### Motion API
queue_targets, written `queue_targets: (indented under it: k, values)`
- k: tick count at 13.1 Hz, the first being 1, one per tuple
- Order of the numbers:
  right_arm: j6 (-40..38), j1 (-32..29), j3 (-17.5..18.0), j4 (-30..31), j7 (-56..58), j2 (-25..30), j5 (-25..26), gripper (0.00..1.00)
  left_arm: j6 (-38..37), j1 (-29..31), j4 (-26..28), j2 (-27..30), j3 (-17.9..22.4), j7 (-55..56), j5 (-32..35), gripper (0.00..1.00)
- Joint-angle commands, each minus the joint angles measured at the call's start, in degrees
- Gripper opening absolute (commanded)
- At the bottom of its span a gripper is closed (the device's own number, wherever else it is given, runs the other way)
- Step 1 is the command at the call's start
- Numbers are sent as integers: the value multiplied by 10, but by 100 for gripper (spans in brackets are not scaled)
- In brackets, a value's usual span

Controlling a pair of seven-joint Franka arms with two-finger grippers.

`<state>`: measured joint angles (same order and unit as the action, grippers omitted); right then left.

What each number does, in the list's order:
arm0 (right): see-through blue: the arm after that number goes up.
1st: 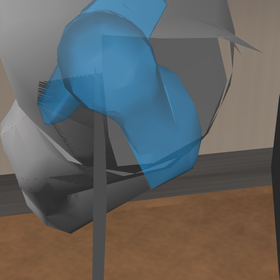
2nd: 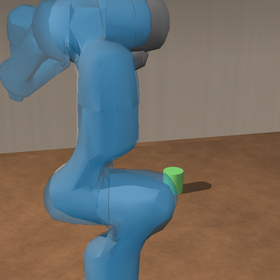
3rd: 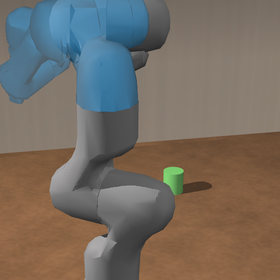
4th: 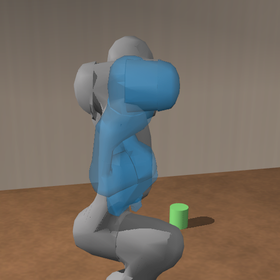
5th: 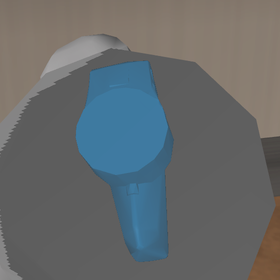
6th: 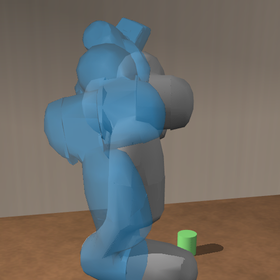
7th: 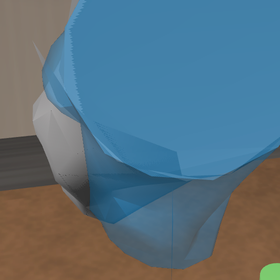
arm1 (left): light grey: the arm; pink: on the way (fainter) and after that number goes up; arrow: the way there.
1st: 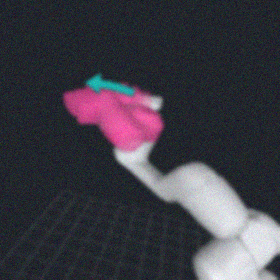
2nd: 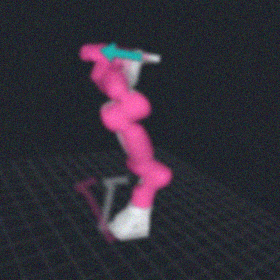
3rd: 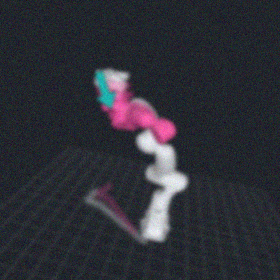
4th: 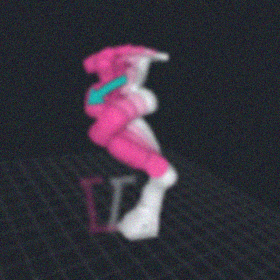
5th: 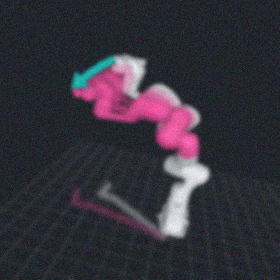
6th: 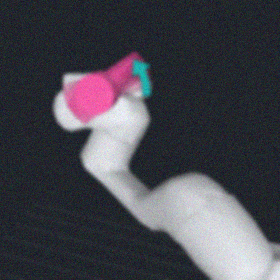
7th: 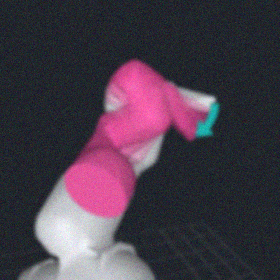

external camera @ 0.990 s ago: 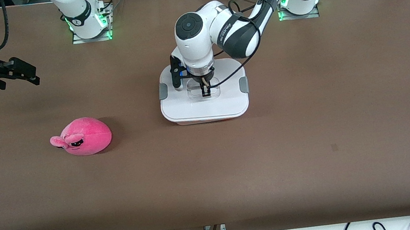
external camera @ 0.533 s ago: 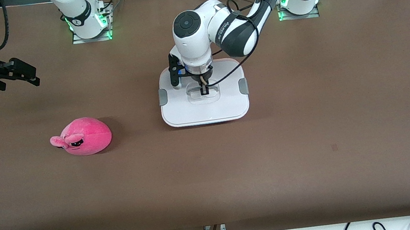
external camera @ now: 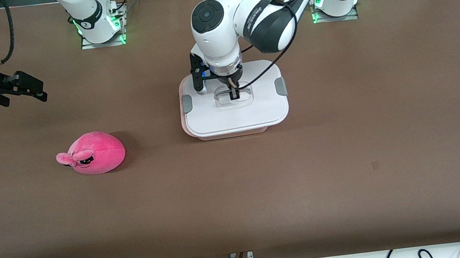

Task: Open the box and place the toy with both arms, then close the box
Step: 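Lift the lid aside with the left gripper while the right gripper reaches the toy, then lower the right gripper onto the pink plush toy and grasp it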

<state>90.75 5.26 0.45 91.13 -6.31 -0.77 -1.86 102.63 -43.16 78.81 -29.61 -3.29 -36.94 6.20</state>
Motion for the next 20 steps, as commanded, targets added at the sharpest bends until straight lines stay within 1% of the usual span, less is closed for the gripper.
queue_targets:
  k: [1, 3, 4, 6, 8, 10, 11, 13, 15, 19, 20]
  values:
    - [10, -5, -10, 6, 7, -5, 6, 100, -28, 58, -1, 32, 2, 21, 2, 0]
    - [21, -6, -26, 15, 30, -16, 8, 100, -73, 146, -6, 62, 2, 19, 4, 0]
    - [46, -6, -33, 39, 38, -14, 8, 100, -94, 211, -16, 78, -1, 19, 4, 0]
    - [95, -6, -41, 83, 48, -17, 7, 100, -120, 310, -37, 85, -6, -1, 2, 0]
    - [162, -6, -41, 146, 48, -14, 5, 100, -131, 368, -51, 91, -1, -50, -16, 0]
    - [229, -6, -42, 211, 48, -8, 3, 100, -156, 430, -55, 95, -3, -76, -18, 0]
    - [261, -6, -42, 232, 48, -11, 3, 100, -159, 452, -55, 96, -4, -93, -16, 0]
    - [319, -6, -42, 265, 46, -26, -2, 100, -159, 487, -55, 98, 1, -161, -18, 0]
    - [358, -6, -42, 273, 44, -54, -5, 100, -159, 493, -53, 96, 2, -171, -16, 0]
    - [397, -6, -41, 277, 44, -87, -13, 100, -162, 495, -54, 97, -1, -169, -20, 0]
    - [405, -6, -41, 278, 46, -92, -13, 100, -163, 498, -53, 97, -1, -171, -29, 0]
